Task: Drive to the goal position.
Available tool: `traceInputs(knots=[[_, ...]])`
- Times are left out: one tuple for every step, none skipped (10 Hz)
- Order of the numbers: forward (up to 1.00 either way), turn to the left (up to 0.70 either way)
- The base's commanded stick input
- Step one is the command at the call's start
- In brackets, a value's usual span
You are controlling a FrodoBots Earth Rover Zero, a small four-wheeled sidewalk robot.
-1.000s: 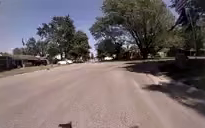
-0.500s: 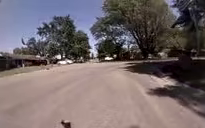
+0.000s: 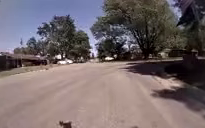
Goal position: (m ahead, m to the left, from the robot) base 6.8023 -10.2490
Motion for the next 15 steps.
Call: traceInputs(knots=[[0.5,-0.5],[0.5,-0.5],[0.5,-0.5],[0.5,-0.14],[0.5,0.0],[0.5,0.0],[0.5,0.0],[0.5,0.0],[0.5,0.0],[0.5,0.0],[0.5,0.0],[0.5,0.0],[0.5,0.0],[0.5,0.0],[0.5,0.0]])
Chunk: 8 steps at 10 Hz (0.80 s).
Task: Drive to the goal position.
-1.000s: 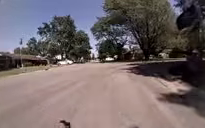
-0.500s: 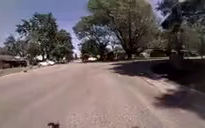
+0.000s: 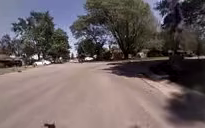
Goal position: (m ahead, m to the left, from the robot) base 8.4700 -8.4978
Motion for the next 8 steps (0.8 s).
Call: traceInputs(knots=[[0.5,0.0],[0.5,0.0],[0.5,0.0],[0.5,0.0],[0.5,0.0],[0.5,0.0],[0.5,0.0],[0.5,0.0]])
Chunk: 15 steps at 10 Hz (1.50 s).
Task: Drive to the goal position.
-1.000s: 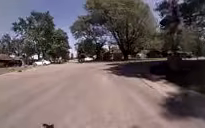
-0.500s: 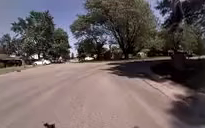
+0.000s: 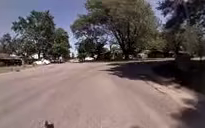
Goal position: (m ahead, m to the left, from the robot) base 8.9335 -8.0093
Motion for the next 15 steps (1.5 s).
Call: traceInputs(knots=[[0.5,0.0],[0.5,0.0],[0.5,0.0],[0.5,0.0],[0.5,0.0],[0.5,0.0],[0.5,0.0],[0.5,0.0],[0.5,0.0],[0.5,0.0],[0.5,0.0],[0.5,0.0],[0.5,0.0],[0.5,0.0],[0.5,0.0]])
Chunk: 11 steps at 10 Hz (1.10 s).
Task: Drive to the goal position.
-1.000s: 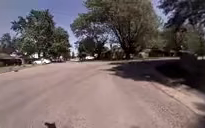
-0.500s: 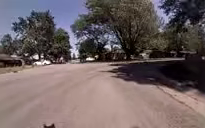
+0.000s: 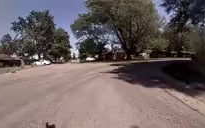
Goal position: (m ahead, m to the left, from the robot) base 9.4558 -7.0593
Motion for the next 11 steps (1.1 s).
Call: traceInputs(knots=[[0.5,0.0],[0.5,0.0],[0.5,0.0],[0.5,0.0],[0.5,0.0],[0.5,0.0],[0.5,0.0],[0.5,0.0],[0.5,0.0],[0.5,0.0],[0.5,0.0]])
